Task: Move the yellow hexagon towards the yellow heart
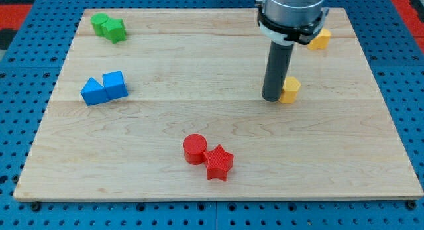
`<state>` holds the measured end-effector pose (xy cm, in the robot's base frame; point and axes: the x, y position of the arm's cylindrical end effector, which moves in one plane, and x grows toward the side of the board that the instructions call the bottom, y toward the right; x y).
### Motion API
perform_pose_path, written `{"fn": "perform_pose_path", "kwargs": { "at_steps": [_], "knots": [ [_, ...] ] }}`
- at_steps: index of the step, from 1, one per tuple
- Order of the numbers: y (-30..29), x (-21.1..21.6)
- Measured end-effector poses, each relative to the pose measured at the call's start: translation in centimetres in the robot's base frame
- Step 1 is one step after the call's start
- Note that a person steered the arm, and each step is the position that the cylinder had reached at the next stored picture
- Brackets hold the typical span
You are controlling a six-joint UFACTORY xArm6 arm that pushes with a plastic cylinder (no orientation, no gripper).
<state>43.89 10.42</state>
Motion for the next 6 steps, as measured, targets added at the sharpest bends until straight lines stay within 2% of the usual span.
{"fn": "perform_pose_path", "kwargs": {
  "at_steps": [1,2,3,4,5,6],
  "knots": [
    [1.1,-1.2],
    [1.4,-4.2],
    [0.3,1.7],
    [-0.2,10.5],
    [2.9,14.5],
    [3.8,5.5]
  ]
}}
